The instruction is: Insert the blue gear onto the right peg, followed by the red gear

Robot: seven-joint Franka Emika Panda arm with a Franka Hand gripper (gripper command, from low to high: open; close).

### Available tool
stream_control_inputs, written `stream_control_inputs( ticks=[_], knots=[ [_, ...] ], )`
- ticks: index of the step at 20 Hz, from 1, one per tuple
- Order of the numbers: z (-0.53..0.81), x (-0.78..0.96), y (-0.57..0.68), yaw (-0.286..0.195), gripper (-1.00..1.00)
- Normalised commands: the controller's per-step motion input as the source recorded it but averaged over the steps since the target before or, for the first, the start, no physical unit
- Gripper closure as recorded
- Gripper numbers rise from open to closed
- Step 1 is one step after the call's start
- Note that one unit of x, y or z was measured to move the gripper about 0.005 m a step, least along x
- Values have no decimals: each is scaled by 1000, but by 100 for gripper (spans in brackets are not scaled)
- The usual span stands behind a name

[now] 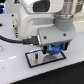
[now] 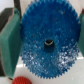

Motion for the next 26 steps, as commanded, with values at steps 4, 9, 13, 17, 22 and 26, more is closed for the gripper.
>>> stream_control_inputs(
  ticks=[4,9,13,17,22,26],
  knots=[
    [-11,17,-26,0,100],
    [-144,88,22,0,100],
    [-150,80,23,0,100],
    [-78,55,53,0,100],
    [21,29,77,0,-100],
    [284,-67,106,0,-100]
  ],
)
